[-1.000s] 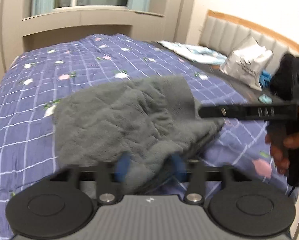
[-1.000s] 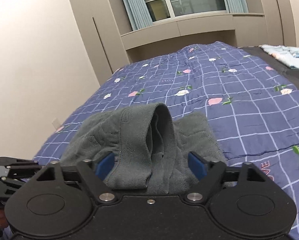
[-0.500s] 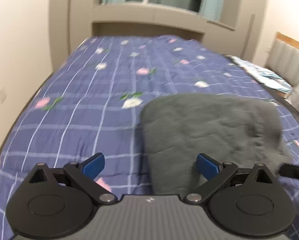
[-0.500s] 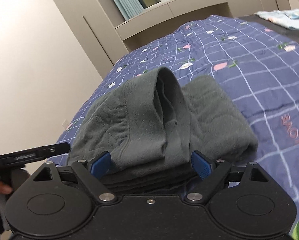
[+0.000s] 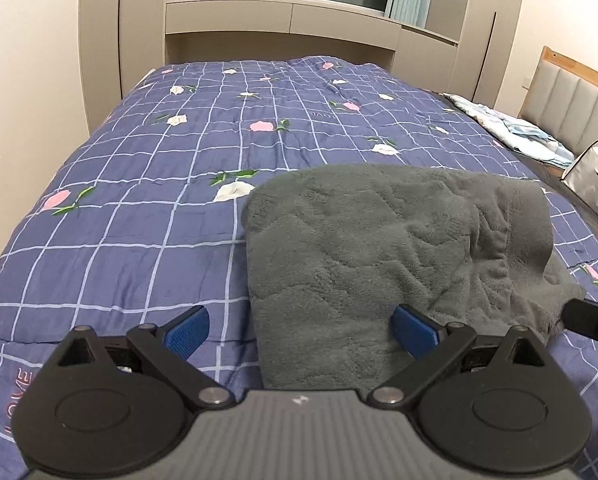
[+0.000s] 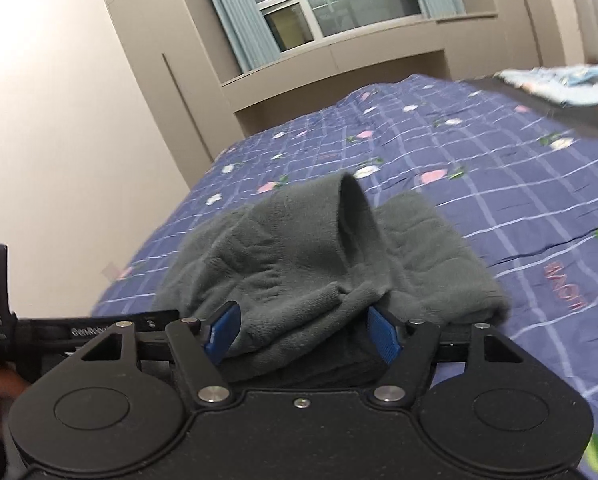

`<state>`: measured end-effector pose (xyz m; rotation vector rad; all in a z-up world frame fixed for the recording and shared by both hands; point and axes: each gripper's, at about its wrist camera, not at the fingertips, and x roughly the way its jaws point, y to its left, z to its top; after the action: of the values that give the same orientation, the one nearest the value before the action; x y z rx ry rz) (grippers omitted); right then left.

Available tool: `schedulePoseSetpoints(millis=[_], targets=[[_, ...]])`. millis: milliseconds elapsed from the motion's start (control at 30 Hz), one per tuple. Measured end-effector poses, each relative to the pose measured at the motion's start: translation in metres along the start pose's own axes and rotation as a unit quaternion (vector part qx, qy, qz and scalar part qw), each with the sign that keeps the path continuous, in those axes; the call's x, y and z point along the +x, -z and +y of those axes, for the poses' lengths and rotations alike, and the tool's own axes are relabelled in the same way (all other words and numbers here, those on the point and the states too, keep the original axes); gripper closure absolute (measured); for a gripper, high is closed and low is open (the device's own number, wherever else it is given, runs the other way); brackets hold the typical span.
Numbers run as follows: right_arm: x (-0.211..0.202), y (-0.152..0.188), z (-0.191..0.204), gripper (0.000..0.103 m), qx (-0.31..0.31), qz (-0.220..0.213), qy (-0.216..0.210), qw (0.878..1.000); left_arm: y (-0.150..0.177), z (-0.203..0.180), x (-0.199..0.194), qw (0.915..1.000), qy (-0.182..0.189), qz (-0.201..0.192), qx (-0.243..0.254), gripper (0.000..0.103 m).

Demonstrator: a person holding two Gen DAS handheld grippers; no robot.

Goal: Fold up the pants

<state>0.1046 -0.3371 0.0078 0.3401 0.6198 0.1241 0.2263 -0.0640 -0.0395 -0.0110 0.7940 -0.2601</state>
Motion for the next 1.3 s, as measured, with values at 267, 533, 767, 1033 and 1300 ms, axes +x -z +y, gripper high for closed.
schedulePoseSetpoints(millis=[267,533,767,1033,1300], targets=[[0.007,-0.012,-0.031,0.026,0.021,-0.012,0.006,1.000,0.000,0.002,0.002,1.0000,0.001,0.003,-0.006,0.001],[0.035,-0.002,-0.036,0.023,0.055,0.025,-0.044,0.997,-0.001,0.006,0.006,0.9998,0.007,0.012,-0.011,0.001],[0.023,0.008,-0.036,0.029,0.085,0.018,-0.063,0.994,0.000,0.005,0.008,0.9998,0.007,0.014,-0.008,0.001],[0.037,0.004,-0.005,0.039,0.048,0.007,-0.029,0.998,0.002,-0.003,0.011,0.9999,0.003,0.015,0.001,0.001],[0.035,-0.006,-0.003,0.082,0.049,-0.030,0.001,0.998,-0.006,0.001,0.005,0.9997,0.021,0.002,-0.015,0.001]])
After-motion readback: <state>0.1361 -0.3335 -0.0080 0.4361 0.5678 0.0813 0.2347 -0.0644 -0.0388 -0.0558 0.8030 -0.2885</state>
